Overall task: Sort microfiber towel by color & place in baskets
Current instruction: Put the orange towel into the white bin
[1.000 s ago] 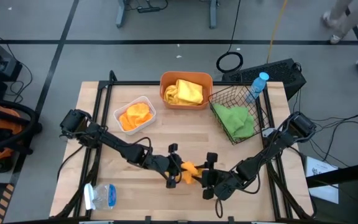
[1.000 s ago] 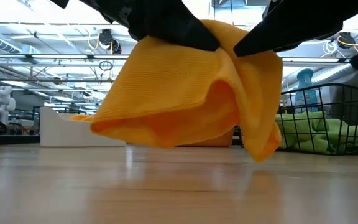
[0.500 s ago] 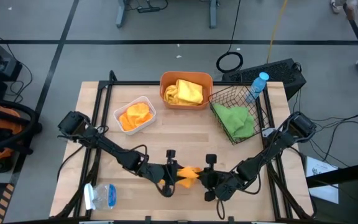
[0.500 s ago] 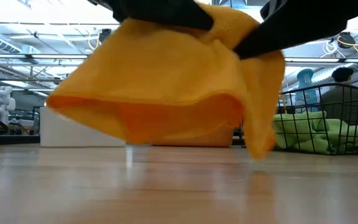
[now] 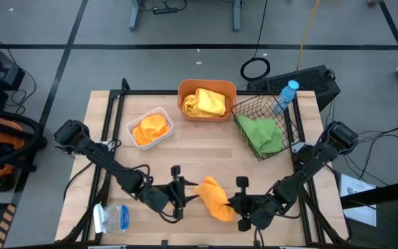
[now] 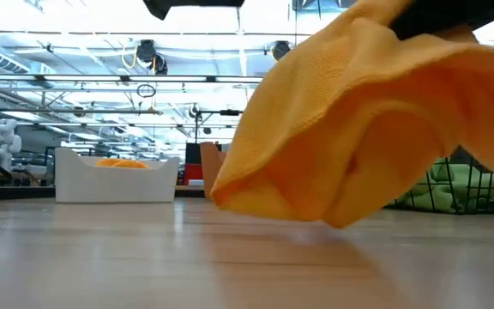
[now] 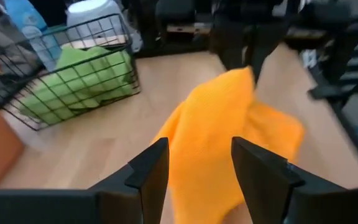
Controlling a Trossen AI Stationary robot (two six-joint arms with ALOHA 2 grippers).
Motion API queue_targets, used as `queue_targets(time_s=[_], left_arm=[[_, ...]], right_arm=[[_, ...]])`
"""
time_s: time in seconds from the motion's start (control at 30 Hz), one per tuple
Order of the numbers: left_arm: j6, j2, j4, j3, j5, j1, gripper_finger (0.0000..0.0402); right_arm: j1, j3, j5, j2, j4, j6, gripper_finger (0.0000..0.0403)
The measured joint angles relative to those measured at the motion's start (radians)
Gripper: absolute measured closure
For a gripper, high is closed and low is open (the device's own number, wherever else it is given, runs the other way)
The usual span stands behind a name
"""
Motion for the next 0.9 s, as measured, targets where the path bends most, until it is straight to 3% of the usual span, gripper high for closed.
queue_targets(time_s=[0.37, 0.47, 0.73, 0.9], left_arm=[[-0.326, 0.13, 0.044, 0.0, 0.014, 0.024, 0.022], [-0.394, 0.178, 0.043, -0.001, -0.042, 0.025, 0.022], [-0.392, 0.251, 0.108, -0.002, -0.065, 0.024, 0.0216], [-0.343, 0.262, 0.168, -0.002, -0.045, 0.021, 0.016]], right_arm=[[0.003, 0.0, 0.086, 0.0, 0.002, -0.016, 0.0401], [0.003, 0.0, 0.082, 0.0, 0.003, -0.016, 0.0401], [0.015, 0.0, 0.08, 0.0, 0.002, -0.025, 0.0401], [0.03, 0.0, 0.081, 0.0, 0.0, -0.047, 0.0401]])
